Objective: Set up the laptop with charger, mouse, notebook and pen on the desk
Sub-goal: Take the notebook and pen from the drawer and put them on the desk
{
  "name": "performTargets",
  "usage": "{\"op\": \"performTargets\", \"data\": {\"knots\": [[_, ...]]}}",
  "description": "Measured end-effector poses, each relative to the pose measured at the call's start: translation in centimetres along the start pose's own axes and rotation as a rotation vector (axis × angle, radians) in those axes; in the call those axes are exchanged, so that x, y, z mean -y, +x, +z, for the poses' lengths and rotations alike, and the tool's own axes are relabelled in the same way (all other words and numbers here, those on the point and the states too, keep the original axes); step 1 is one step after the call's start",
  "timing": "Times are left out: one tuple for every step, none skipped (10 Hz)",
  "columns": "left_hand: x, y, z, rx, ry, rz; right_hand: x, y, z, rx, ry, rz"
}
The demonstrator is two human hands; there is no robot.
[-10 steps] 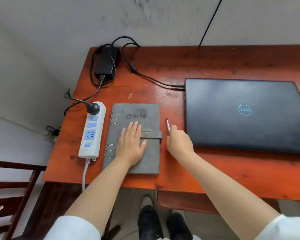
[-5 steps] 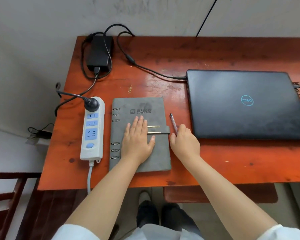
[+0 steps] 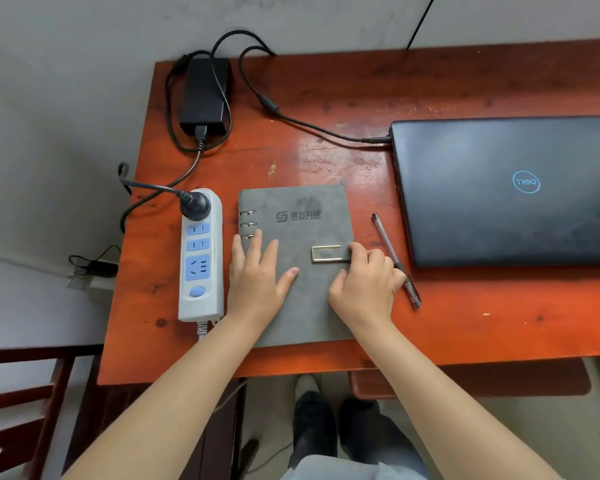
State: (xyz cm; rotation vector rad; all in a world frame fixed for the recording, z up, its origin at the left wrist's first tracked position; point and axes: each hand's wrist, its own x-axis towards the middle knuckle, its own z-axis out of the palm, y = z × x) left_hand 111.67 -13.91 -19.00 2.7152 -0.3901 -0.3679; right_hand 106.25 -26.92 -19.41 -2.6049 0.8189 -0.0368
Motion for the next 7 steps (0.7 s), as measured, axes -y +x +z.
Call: {"op": "performTargets", "data": {"knots": [[0.1,0.2,0.1,0.009,-0.012,0.025,0.1,-0.4,0.0,0.009,0.038,0.046],[0.0,0.4,0.2,0.010,-0.001,0.034,-0.2,-0.3,0.0,0.012,0.049,0.063],[-0.4,0.3,0.5,-0.001,0.079,-0.003,-0.4,-0.4,-0.3,0.053,0.063,0.073],[-1.4,1.1,0.7,-0.051,0.139,-0.001,-1.1,-0.4,-1.4,0.072,0.105,0.059],[-2.1,1.9,1.2,-0.024,0.160,0.008,-1.3,0.2,-3.9,-0.052,0.270,-0.030],[-2.1,2.0,1.8,0.009,0.157,0.073,-1.1,1.4,-8.7,-0.204,0.624,-0.167],[-2.0,2.1,2.1,-0.001,0.131,0.089,-1.8,2.3,-14.4,-0.397,0.865,-0.353]]}}
